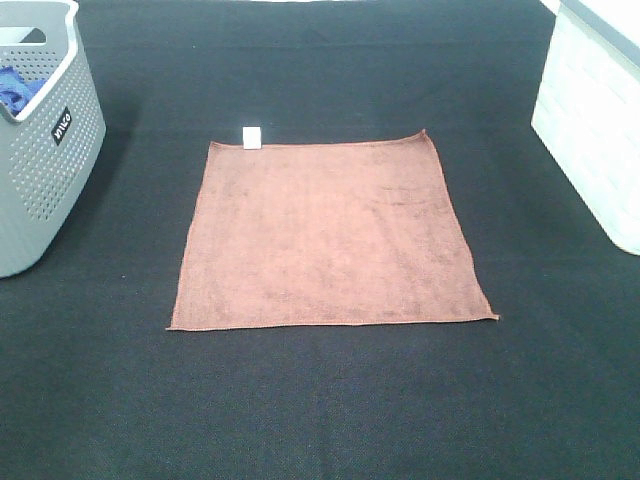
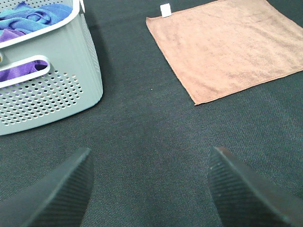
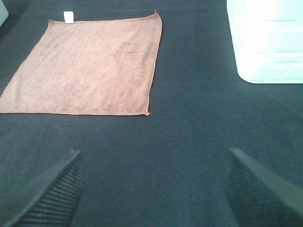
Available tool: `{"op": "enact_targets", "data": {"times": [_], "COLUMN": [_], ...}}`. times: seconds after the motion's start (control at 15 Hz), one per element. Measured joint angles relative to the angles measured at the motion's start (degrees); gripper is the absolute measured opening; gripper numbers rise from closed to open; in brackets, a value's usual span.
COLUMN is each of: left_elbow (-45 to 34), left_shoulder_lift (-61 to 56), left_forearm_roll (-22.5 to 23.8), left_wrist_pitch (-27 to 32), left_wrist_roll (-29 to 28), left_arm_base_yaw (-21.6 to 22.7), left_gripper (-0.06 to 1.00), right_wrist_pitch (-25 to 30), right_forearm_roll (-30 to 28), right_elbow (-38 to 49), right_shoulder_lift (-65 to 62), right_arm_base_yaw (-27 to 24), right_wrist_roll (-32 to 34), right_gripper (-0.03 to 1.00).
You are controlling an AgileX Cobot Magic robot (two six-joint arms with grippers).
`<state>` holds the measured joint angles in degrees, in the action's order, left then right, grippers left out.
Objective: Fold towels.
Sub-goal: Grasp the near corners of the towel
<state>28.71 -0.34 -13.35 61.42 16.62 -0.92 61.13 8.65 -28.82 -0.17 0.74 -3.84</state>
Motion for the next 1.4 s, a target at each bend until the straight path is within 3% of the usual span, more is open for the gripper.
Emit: {"op": "enact_targets", "data": {"times": [1.4], "left_elbow": [0.0], "left_shoulder_lift": [0.0], "left_forearm_roll": [0.0], "left_wrist_pitch": [0.0], "left_wrist_roll": [0.0], "left_arm_base_yaw": [0.0], "left_gripper": [0.66], "right_wrist_pitch": [0.0], "right_forearm_roll": [0.0], "right_elbow": [0.0], "right_shoulder_lift": [0.0], "right_arm_base_yaw": [0.0], "right_wrist_roll": [0.0], "right_gripper": [0.76]}}
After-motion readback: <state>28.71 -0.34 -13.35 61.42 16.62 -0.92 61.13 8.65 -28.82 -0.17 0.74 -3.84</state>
